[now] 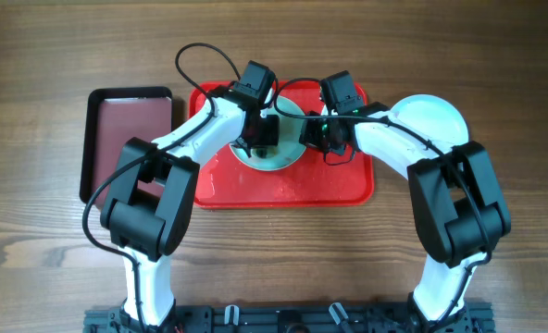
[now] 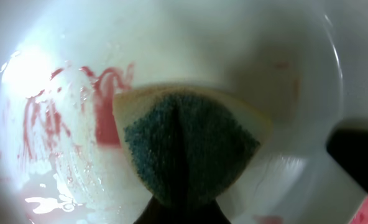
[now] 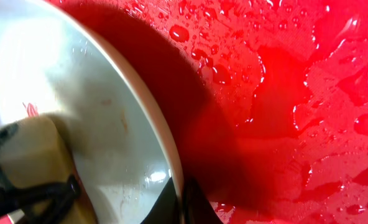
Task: Clean dirty plates on tray and stack at the side
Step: 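Scrub the second blue plate with the sponge while right gripper holds it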
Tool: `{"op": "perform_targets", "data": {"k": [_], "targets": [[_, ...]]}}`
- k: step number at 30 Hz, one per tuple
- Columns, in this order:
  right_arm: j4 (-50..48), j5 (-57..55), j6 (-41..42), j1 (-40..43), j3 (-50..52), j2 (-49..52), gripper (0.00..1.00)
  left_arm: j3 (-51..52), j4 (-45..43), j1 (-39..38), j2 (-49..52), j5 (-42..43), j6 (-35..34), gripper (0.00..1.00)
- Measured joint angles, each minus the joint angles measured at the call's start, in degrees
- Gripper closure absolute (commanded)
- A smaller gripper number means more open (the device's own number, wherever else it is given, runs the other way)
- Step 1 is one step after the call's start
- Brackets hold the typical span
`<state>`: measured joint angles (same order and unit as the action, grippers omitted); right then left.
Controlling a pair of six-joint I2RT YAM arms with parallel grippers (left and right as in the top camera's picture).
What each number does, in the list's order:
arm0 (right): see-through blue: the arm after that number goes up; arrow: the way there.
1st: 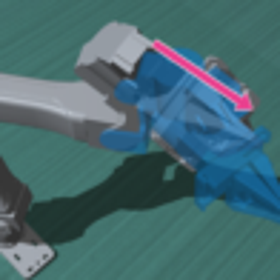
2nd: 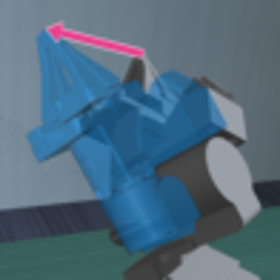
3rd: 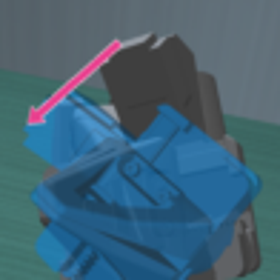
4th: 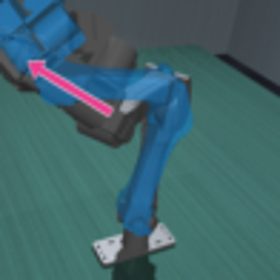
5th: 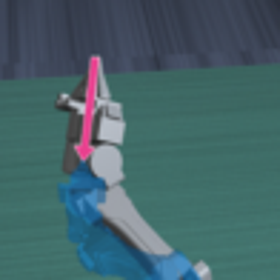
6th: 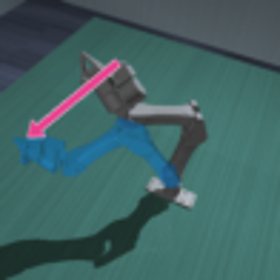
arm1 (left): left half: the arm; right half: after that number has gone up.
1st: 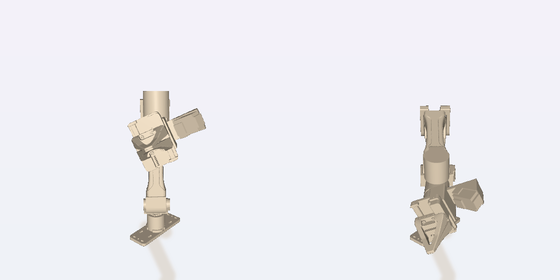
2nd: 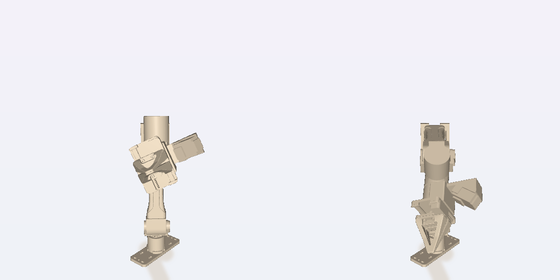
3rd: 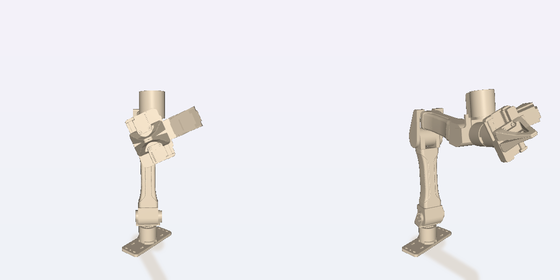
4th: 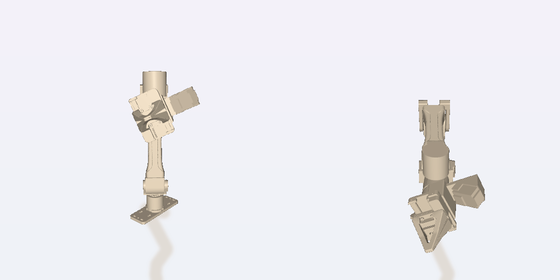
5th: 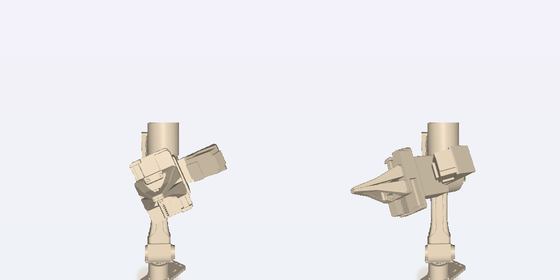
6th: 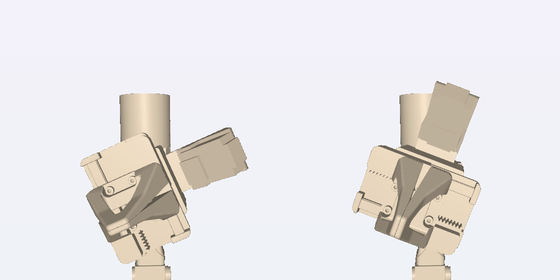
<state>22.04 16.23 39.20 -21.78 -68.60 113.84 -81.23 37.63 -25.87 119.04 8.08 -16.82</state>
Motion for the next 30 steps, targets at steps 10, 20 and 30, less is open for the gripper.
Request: {"op": "perform_targets", "data": {"k": [10,20,30], "targets": [[-0.2,0.1,0.3,-0.7,0.0,0.0,0.96,0.3,-6.4,0.1,0.4,-14.9,-8.4,0.96],[0.1,2.2,0.1,-1.7,0.0,0.0,0.96,-0.5,1.9,0.5,0.7,-23.8,-12.4,0.96],[-3.0,15.5,-9.3,3.8,0.8,1.3,0.96,-1.2,10.2,7.3,-0.1,-4.0,-4.4,0.96]]}}
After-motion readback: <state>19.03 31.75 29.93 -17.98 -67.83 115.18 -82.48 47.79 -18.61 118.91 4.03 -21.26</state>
